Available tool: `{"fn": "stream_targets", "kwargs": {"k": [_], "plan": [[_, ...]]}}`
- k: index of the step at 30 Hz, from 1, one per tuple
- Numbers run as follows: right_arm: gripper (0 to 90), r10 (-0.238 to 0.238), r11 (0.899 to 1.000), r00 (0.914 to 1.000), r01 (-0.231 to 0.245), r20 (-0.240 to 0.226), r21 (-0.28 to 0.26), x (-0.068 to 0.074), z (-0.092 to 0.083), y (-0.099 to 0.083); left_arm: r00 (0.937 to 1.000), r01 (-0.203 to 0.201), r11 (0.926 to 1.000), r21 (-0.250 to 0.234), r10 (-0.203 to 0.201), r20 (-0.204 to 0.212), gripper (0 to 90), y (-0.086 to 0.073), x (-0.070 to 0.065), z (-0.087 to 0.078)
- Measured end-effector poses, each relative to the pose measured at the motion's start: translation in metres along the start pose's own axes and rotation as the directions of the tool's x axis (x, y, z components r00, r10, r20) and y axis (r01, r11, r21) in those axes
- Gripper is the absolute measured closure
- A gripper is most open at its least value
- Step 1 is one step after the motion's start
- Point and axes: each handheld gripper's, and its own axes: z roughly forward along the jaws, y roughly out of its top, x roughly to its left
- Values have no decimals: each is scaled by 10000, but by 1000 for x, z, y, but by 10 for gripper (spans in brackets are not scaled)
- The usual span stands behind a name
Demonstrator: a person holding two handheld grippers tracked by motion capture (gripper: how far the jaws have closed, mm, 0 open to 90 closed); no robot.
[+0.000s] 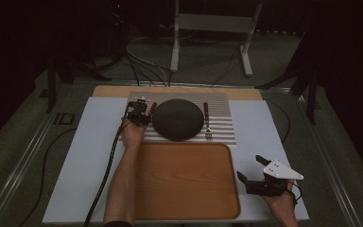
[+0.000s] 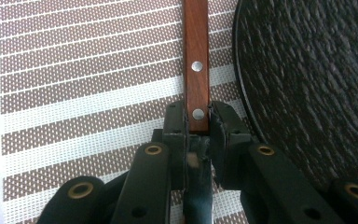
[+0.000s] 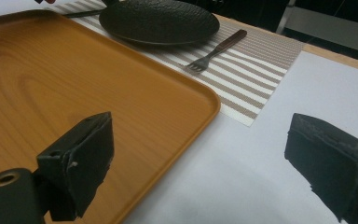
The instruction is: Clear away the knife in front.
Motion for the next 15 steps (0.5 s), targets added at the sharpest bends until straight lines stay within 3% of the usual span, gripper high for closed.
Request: {"fn": "stream_targets", "kwargs": {"k": [6,15], "plan": [[79,22,10000,10000,-22,15,41,0,0,0,9997,218,9997,-56,-217,66,783,-2,3,-2],[79,-47,9999,10000,47,-33,90,1,1,0,9997,222,9985,-497,-225,-50,784,0,10,-20]]}}
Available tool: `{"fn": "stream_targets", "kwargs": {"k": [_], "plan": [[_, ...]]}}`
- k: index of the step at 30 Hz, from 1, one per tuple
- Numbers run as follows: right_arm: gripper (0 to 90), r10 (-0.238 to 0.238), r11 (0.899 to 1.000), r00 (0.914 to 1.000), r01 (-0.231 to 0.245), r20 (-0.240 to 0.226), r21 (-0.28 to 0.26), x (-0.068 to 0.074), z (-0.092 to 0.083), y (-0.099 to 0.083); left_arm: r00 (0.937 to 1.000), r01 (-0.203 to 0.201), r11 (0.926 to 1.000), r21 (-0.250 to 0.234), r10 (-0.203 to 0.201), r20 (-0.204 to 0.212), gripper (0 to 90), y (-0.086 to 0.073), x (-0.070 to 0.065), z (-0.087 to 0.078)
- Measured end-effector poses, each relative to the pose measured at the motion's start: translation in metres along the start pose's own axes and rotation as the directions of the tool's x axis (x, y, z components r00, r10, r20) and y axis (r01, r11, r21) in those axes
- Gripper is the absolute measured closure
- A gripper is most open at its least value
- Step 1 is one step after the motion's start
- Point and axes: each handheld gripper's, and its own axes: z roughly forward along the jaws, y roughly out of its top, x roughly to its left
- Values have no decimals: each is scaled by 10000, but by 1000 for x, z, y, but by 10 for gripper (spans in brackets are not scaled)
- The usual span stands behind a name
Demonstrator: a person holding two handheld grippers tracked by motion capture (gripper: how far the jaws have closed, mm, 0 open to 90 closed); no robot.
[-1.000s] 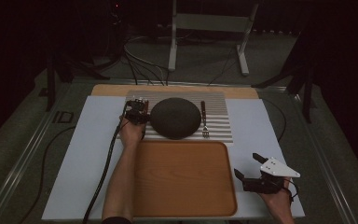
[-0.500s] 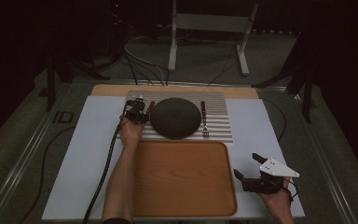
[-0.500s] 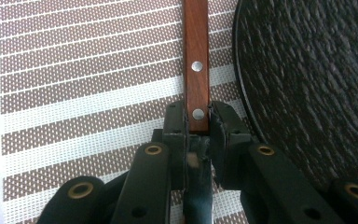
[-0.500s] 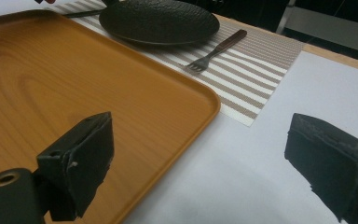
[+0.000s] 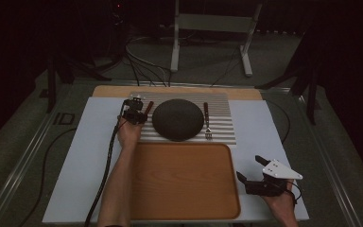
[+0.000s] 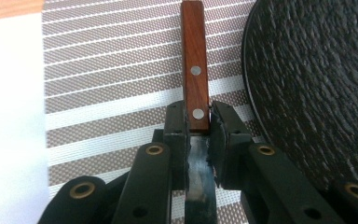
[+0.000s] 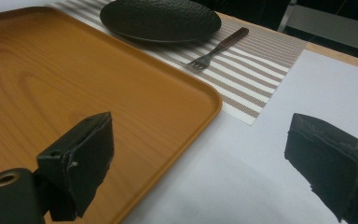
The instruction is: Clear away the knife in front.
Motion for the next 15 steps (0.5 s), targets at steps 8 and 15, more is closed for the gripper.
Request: {"fn": "stream_targets", "kwargs": {"k": [8,15], "plan": [[79,-9,10000,10000,9,-21,11,0,0,0,9998,51,10000,-62,-50,177,783,-2,2,-7],[79,-11,10000,10000,11,-25,36,0,0,0,9999,67,9997,-235,-64,139,783,-1,1,-18]]}}
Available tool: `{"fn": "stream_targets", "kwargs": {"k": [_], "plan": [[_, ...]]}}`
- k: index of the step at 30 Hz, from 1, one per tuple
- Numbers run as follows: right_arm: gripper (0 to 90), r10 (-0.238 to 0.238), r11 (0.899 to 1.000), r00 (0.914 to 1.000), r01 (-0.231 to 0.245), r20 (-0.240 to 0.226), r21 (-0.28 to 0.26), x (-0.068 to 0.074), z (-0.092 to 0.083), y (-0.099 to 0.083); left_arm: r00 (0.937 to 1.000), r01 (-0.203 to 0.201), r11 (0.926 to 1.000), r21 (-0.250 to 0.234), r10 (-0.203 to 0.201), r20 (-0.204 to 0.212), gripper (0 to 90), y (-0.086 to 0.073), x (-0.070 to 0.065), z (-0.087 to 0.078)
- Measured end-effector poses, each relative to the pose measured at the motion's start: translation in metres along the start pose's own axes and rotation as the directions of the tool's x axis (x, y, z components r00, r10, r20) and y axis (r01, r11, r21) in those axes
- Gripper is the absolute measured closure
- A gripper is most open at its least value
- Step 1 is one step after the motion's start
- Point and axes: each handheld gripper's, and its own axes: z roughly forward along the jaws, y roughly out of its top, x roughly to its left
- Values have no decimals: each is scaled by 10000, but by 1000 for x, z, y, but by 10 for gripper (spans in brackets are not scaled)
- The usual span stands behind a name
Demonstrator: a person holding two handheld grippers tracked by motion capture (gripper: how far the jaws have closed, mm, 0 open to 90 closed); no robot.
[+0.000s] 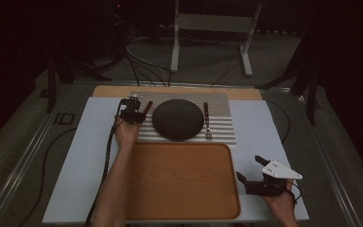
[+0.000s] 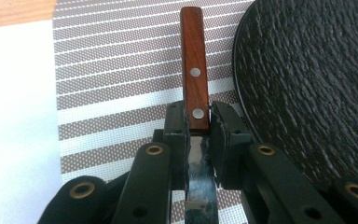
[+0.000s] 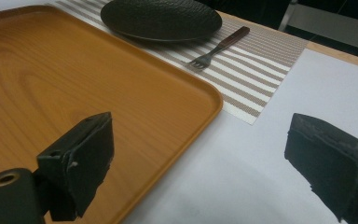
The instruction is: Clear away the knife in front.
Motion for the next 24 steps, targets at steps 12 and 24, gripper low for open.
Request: {"fn": "stream_targets", "kwargs": {"k": [12,24], "plan": [[79,11,10000,10000,-11,-5,-22,0,0,0,9993,342,9984,-458,-334,182,783,-1,0,-18],[79,0,10000,10000,0,-20,-22,0,0,0,9984,547,9946,-877,-555,-59,783,-10,-5,-31]]}}
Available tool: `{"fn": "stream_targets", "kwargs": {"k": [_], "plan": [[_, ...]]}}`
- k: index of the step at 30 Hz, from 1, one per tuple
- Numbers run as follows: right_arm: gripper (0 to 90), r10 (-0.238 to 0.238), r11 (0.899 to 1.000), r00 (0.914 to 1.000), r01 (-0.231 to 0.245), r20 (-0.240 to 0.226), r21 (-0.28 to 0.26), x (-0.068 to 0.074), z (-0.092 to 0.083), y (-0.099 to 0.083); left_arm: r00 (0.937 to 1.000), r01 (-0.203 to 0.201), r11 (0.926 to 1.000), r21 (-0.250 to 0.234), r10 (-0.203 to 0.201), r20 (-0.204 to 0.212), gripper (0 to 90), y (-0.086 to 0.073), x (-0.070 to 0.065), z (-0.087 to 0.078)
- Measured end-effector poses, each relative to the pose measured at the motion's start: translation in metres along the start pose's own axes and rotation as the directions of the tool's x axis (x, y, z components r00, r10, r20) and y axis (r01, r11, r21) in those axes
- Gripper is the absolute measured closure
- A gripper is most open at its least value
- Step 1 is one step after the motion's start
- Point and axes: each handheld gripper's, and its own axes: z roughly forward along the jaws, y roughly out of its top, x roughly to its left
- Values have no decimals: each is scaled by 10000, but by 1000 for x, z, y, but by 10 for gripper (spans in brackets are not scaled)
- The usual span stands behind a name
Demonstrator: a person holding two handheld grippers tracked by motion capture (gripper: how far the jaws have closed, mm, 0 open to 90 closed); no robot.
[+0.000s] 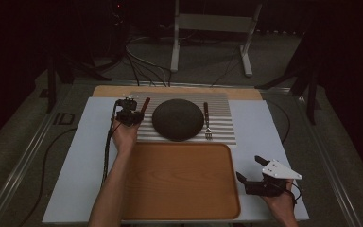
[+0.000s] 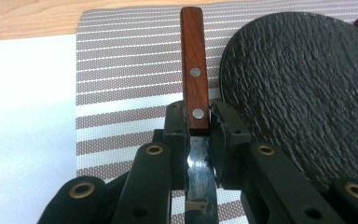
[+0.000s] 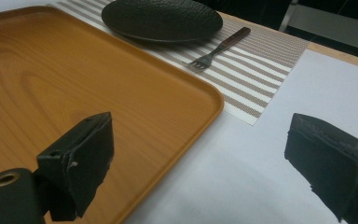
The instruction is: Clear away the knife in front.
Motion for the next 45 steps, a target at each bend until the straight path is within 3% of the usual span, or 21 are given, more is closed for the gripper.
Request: {"fn": "stream_targets", "kwargs": {"k": [12,26,33,45], "plan": [[79,-18,10000,10000,18,-17,4,0,0,0,9999,83,9998,-201,-81,131,782,-14,-8,-10],[78,-9,10000,10000,9,-31,10,1,0,0,9993,-356,9983,-460,360,62,782,-33,-34,-24],[79,-17,10000,10000,17,-41,5,1,0,0,9977,-676,9959,-607,672,-85,782,-40,-40,-33],[79,-76,10000,10000,77,-61,38,1,1,0,9972,-748,9954,-596,745,-73,783,-59,-44,-42]]}}
